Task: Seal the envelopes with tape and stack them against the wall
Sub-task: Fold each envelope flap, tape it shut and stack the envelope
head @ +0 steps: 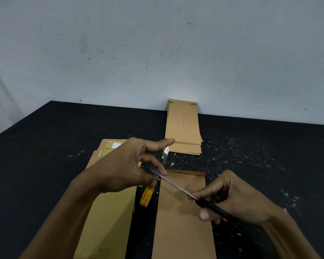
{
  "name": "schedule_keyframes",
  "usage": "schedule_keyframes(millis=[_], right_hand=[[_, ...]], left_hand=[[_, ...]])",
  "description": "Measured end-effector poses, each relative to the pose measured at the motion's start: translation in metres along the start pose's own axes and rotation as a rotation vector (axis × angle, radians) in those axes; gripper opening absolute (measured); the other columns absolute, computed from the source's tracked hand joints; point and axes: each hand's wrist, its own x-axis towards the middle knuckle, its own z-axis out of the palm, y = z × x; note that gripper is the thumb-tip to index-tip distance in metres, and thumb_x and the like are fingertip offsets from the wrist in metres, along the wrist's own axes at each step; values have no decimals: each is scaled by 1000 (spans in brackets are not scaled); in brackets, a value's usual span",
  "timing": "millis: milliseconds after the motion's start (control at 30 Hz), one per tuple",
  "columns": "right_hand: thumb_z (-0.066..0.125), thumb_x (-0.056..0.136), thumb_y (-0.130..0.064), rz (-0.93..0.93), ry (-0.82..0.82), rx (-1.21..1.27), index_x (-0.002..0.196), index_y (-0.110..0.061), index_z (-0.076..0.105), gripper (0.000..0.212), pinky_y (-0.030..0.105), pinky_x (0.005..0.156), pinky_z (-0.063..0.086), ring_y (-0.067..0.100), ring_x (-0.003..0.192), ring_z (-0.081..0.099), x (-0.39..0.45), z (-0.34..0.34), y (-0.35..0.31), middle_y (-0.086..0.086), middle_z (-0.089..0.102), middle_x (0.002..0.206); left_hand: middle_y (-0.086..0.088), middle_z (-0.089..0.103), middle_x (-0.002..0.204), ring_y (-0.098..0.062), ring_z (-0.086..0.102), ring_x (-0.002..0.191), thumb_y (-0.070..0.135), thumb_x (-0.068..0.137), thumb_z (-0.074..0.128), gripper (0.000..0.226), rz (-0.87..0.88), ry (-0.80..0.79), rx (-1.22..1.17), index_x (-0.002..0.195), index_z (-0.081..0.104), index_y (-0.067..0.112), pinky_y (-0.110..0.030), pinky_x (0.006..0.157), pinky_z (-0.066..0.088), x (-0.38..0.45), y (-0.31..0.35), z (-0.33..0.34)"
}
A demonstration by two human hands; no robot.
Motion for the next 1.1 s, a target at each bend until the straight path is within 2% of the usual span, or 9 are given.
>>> schedule_keyframes(millis=[167,267,367,567,667,800,967,1033,1100], right_hand=[[88,68,-4,-3,36,-20,100,-10,81,33,22,54,52,13,52,61,-3,-2,2,12,74,70],[90,62,-10,37,122,-20,95,-16,82,34,25,54,55,21,54,65,-6,-6,0,23,74,76],[89,59,-16,106,320,-32,94,-9,76,38,30,54,57,27,56,68,-7,-10,-3,19,74,72],[92,65,-27,342,792,-349,77,-12,68,31,24,42,51,14,48,69,11,-20,5,5,72,62],[93,64,-38,422,844,-558,68,-12,70,35,32,52,57,24,55,68,23,-24,14,10,69,70],[81,79,-45,534,818,-912,90,-16,64,35,33,68,44,25,80,52,26,-19,9,3,50,88],[78,81,-42,569,690,-938,96,-17,60,34,37,75,53,27,91,60,26,-16,-2,5,58,99],[77,82,-38,501,722,-933,104,-21,65,30,36,75,52,23,93,63,22,-15,-6,1,61,100],[77,84,-33,221,818,-764,102,-24,75,20,33,73,56,12,84,66,17,-12,-10,-7,69,89]], left_hand=[[5,64,129,-18,70,99,-19,76,70,92,32,63,-91,150,38,26,-49,74,61,1,4,2],[12,50,145,-15,70,104,-20,74,71,93,100,162,-154,149,37,22,-36,73,62,4,7,2],[18,39,153,-16,69,108,-21,73,71,93,172,227,-218,150,37,21,-27,66,59,7,11,4],[18,37,155,-17,69,107,-22,73,71,93,257,307,-271,151,37,14,-32,63,61,12,13,17],[18,36,155,-17,68,109,-22,73,70,92,267,305,-301,151,37,15,-28,63,60,15,14,25],[18,34,156,-14,68,108,-23,74,69,94,280,291,-333,149,36,21,-30,67,62,19,17,33],[17,35,155,-13,67,110,-24,74,69,94,294,289,-365,150,36,21,-29,68,61,24,16,36],[17,36,154,-13,67,111,-24,74,69,95,302,289,-363,150,36,22,-30,68,61,26,17,37],[18,36,154,-12,67,112,-23,74,69,96,308,288,-349,151,35,24,-29,68,60,27,18,38]])
